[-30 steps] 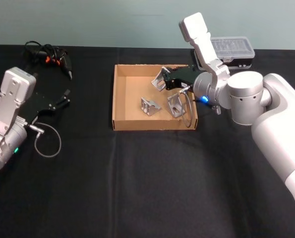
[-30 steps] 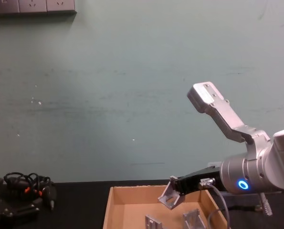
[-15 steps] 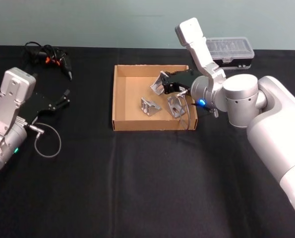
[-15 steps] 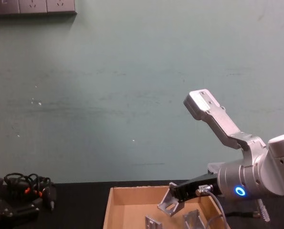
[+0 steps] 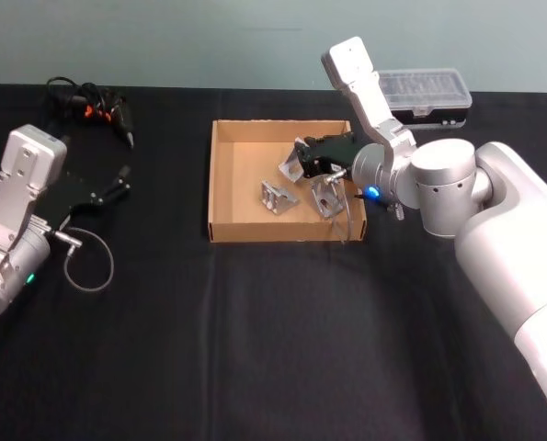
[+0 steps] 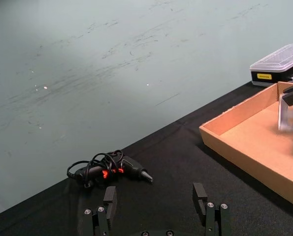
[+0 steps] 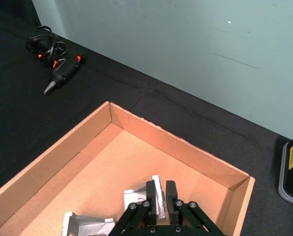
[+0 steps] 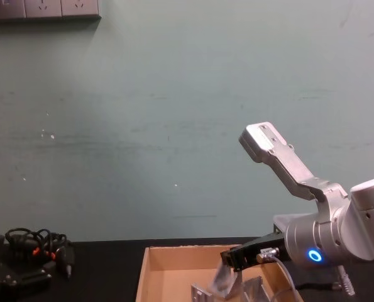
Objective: Use one hand to pick up the angle iron from the table and place it into the box.
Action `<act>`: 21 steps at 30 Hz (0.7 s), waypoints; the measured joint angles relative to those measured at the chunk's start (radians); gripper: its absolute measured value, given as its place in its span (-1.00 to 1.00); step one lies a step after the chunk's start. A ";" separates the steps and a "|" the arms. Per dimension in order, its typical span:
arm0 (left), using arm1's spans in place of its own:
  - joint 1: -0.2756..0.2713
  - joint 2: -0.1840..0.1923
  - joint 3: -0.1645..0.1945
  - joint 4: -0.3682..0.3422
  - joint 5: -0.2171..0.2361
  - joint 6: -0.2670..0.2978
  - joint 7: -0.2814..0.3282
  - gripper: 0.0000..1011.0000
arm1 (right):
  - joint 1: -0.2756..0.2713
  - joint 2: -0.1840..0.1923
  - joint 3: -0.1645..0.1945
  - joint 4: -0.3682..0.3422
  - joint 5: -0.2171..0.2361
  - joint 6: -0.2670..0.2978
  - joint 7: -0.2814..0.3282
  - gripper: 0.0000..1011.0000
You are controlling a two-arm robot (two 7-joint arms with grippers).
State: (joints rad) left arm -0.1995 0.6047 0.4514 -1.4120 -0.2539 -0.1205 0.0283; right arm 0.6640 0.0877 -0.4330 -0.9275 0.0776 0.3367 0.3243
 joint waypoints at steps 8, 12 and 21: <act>0.000 0.000 0.000 0.000 0.000 0.000 0.000 1.00 | 0.001 -0.006 0.011 0.009 -0.009 0.000 0.005 -0.29; 0.000 0.000 0.000 0.000 0.000 0.000 0.000 1.00 | 0.000 -0.006 0.018 0.007 -0.013 0.000 0.007 -0.02; 0.000 0.000 0.000 0.000 0.000 0.000 0.000 1.00 | -0.008 0.001 0.030 -0.013 -0.013 -0.002 0.015 0.56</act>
State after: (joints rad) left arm -0.1995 0.6047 0.4514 -1.4119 -0.2539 -0.1205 0.0283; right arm 0.6562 0.0885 -0.4028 -0.9404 0.0648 0.3344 0.3390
